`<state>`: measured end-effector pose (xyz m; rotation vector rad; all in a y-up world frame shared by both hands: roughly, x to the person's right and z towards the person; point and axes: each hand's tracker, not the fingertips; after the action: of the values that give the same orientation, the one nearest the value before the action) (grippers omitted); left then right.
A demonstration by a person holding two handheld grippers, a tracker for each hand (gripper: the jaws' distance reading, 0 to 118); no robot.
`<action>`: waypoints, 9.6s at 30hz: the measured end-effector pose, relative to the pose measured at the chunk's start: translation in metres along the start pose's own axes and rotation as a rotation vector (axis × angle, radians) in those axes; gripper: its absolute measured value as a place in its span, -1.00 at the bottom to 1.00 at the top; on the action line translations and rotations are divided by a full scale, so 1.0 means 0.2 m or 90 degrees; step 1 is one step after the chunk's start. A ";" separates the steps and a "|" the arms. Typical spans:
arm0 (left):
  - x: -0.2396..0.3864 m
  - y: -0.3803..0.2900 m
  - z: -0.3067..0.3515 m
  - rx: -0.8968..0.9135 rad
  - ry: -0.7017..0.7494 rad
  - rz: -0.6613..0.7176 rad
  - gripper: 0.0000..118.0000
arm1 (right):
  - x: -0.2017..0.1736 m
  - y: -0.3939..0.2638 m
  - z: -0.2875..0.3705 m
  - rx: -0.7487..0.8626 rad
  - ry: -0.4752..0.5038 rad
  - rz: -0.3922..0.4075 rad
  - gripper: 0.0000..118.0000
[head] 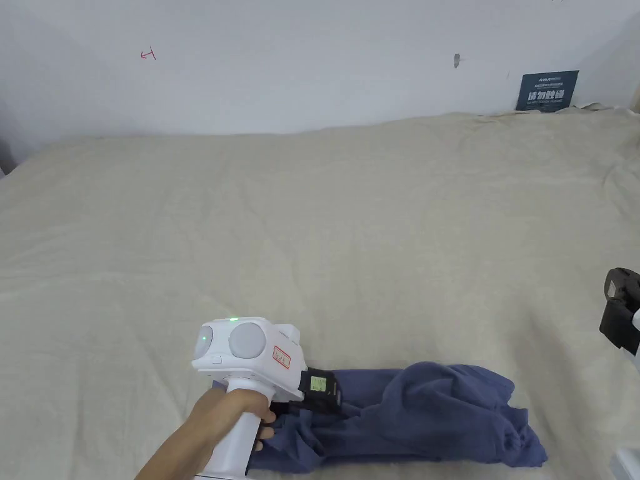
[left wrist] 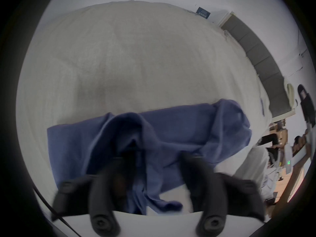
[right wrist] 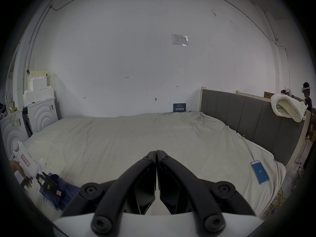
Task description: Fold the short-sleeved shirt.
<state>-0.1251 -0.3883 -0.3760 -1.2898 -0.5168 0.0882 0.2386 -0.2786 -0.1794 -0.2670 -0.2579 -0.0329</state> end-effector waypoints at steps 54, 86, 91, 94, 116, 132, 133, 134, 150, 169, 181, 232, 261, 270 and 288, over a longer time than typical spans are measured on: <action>0.01 -0.33 -0.10 0.197 0.095 -0.091 -1.00 | 0.07 0.00 0.06 -0.011 -0.012 -0.042 -0.99; -0.38 -0.23 0.37 0.227 0.018 -0.034 -1.00 | 0.01 0.05 0.02 -0.006 0.006 -0.039 -0.99; -0.57 -0.23 0.33 0.200 -0.014 0.027 -1.00 | -0.01 0.04 0.01 -0.012 0.009 -0.036 -0.99; -0.67 -0.23 0.28 0.165 -0.055 0.078 -0.67 | -0.01 0.04 0.00 -0.016 0.012 -0.038 -0.99; -0.68 -0.16 0.09 0.058 -0.022 0.045 -0.02 | -0.01 -0.02 -0.07 -0.040 0.014 -0.054 -0.99; -0.57 -0.14 0.34 0.078 -0.005 0.018 -0.83 | 0.02 0.00 -0.05 -0.030 0.015 -0.064 -0.99; -0.60 -0.14 0.37 0.079 -0.009 0.023 -0.84 | 0.02 0.00 -0.05 -0.029 0.016 -0.064 -0.99; -0.61 -0.14 0.40 0.087 -0.006 0.026 -0.86 | 0.02 0.00 -0.05 -0.028 0.015 -0.065 -0.99; -0.68 -0.22 0.69 0.076 0.083 0.117 -0.86 | -0.01 0.00 -0.06 -0.030 0.033 -0.068 -0.99; 0.40 0.11 0.11 -0.022 0.010 -0.117 -0.86 | 0.14 -0.01 0.00 -0.021 0.024 -0.083 -0.99; 0.79 0.13 -0.19 -0.054 -0.027 -0.153 -0.86 | 0.20 -0.02 0.04 -0.016 0.013 -0.080 -0.99; 0.65 -0.29 -0.26 0.267 0.042 -0.176 -1.00 | 0.26 0.00 0.17 -0.008 -0.006 -0.082 -0.99; 0.92 -0.34 -0.20 0.373 0.039 -0.286 -1.00 | 0.25 0.02 0.21 -0.003 -0.013 -0.076 -0.99; 0.74 -0.19 0.25 0.541 0.065 -0.231 -1.00 | 0.13 0.08 0.23 0.043 -0.001 -0.054 -0.99; 0.14 -0.27 0.73 0.708 0.211 -0.111 -1.00 | -0.09 0.11 0.21 0.090 0.032 -0.015 -0.99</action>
<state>-0.1723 -0.2648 -0.2913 -0.1577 -0.2126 0.0060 0.2132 -0.2475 -0.1510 -0.1226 -0.2128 -0.0449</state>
